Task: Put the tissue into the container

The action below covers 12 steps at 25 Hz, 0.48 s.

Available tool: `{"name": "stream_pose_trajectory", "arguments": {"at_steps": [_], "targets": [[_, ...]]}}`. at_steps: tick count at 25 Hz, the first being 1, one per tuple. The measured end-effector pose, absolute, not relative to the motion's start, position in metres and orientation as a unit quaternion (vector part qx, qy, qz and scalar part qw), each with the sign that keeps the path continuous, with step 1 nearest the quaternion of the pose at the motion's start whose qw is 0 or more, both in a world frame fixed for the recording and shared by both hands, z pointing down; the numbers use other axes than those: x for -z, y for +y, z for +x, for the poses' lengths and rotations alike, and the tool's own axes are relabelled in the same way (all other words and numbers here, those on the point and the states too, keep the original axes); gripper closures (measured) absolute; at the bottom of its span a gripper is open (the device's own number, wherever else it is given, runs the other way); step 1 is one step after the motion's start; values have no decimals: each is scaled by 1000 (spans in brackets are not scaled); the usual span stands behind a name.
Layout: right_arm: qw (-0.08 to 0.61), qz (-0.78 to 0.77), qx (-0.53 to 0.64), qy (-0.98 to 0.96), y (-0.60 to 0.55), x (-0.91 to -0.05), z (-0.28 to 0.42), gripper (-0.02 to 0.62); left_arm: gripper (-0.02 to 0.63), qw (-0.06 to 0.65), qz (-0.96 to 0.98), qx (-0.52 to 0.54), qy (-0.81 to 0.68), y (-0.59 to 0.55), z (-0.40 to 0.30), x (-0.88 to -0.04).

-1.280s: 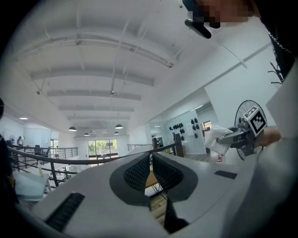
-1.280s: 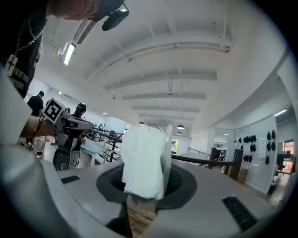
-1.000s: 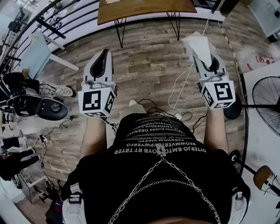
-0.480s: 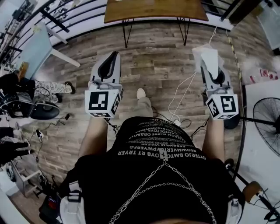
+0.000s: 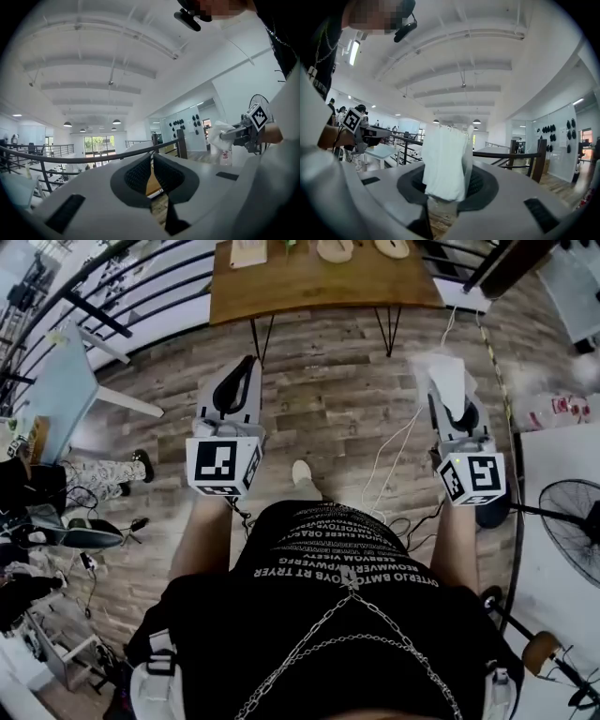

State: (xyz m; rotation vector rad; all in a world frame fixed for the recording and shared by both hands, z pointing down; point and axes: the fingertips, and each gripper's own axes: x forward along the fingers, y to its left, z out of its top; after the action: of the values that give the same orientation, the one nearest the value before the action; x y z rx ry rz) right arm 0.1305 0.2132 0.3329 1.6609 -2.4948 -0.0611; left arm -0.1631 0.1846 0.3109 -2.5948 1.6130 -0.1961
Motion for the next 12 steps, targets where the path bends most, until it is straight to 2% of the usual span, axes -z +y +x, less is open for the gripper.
{"name": "stream_pose_trajectory", "arguments": {"at_steps": [12], "targets": [[84,556,43,-826,123,-313,79,474,565,42,-850,54,522,82,-219,-306]]}}
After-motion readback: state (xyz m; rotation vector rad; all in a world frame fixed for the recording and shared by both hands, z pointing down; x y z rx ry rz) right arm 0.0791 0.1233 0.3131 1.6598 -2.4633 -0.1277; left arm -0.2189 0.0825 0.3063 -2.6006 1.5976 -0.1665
